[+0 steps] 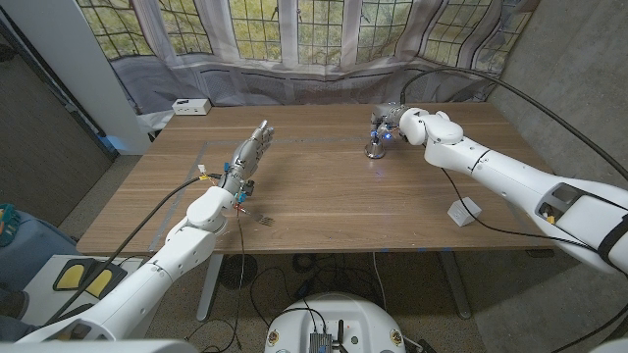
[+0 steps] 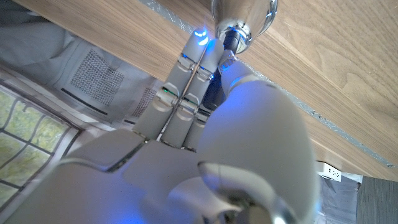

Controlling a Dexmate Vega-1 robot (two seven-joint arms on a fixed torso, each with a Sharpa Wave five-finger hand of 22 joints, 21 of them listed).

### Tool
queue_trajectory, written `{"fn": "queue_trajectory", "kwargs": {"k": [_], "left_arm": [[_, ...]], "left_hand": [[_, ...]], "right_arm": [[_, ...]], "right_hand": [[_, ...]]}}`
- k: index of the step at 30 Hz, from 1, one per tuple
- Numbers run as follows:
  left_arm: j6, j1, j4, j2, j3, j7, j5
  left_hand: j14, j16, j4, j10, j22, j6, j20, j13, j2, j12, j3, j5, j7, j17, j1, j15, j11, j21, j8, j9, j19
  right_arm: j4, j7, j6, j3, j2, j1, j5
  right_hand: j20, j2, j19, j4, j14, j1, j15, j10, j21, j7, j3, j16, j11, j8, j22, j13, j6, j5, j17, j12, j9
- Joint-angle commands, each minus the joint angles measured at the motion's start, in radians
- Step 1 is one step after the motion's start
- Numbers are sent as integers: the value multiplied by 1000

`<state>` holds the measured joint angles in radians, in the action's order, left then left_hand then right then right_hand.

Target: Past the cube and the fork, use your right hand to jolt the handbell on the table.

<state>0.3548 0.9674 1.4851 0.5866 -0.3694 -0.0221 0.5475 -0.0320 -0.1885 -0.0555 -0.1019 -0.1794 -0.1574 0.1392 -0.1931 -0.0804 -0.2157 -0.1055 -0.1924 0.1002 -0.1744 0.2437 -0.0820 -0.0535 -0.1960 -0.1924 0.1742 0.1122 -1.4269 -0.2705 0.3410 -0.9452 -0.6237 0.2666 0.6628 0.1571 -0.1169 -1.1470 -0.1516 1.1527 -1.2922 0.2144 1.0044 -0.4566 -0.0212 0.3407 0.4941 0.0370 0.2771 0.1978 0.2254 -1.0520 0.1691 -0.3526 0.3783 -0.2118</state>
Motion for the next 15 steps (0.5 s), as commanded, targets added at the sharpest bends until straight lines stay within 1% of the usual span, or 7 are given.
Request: {"fn": "queue_trajectory", "kwargs": {"k": [1,3,4,6,8,10,15], "left_arm": [[-6,0,14,9,-1,4,-4],[-4,1,15,9,0,3,-4],[-3,1,16,9,0,3,-5],[-3,3,17,9,1,2,-4],[-1,5,17,9,2,3,-3],[-1,6,16,10,2,4,-2],[5,7,14,8,2,8,0]], "left_hand": [[-2,1,-6,-7,-1,-12,6,-2,2,2,-3,2,2,-5,8,-3,-3,-1,0,6,1],[-3,0,-6,-8,-1,-13,6,-2,2,2,-3,2,2,-5,8,-3,-4,-1,0,6,1],[-3,0,-6,-8,-1,-13,6,-2,2,2,-3,2,2,-5,8,-3,-4,-1,0,6,1],[-3,0,-6,-9,-1,-13,6,-2,1,2,-3,2,2,-5,7,-3,-3,-1,0,6,1],[-3,0,-7,-9,-1,-14,6,-2,1,2,-3,2,2,-5,7,-2,-2,-1,0,6,1],[-3,0,-7,-11,-1,-15,6,-2,1,1,-3,2,2,-5,7,-2,-3,-1,0,6,1],[-4,0,-7,-12,-1,-15,6,-2,1,1,-3,2,2,-5,7,-3,-6,-1,0,6,1]], "right_arm": [[-94,-3,49,31,-30,36,8],[-112,-2,54,38,-37,43,9],[-121,-2,59,41,-40,46,10],[-141,-3,67,48,-47,53,12],[-165,-9,76,57,-56,60,10],[-173,-12,77,62,-58,63,10],[-228,-27,89,88,-84,82,0]], "right_hand": [[-4,-15,-3,5,14,-1,4,43,-5,9,4,-6,-41,-4,1,39,-2,4,-5,20,-3],[-4,-16,-2,4,13,-3,5,41,-6,8,4,-7,-40,-4,1,40,-2,4,-6,20,-4],[-5,-15,-1,5,12,-2,3,40,-7,8,3,-9,-36,-5,1,42,-2,4,-6,21,-4],[-5,-16,-1,4,14,-3,4,41,-8,9,3,-9,-40,-6,1,44,-2,4,-8,22,-4],[-5,-16,-1,4,14,-4,4,40,-10,8,2,-11,-40,-7,0,47,-2,4,-10,24,-4],[-5,-17,0,6,14,-3,2,37,-12,9,0,-12,-35,-7,0,49,-3,4,-12,24,-5],[-6,-19,1,3,17,-7,5,40,-18,8,0,-15,-40,-9,-1,57,-5,5,-19,30,-6]]}}
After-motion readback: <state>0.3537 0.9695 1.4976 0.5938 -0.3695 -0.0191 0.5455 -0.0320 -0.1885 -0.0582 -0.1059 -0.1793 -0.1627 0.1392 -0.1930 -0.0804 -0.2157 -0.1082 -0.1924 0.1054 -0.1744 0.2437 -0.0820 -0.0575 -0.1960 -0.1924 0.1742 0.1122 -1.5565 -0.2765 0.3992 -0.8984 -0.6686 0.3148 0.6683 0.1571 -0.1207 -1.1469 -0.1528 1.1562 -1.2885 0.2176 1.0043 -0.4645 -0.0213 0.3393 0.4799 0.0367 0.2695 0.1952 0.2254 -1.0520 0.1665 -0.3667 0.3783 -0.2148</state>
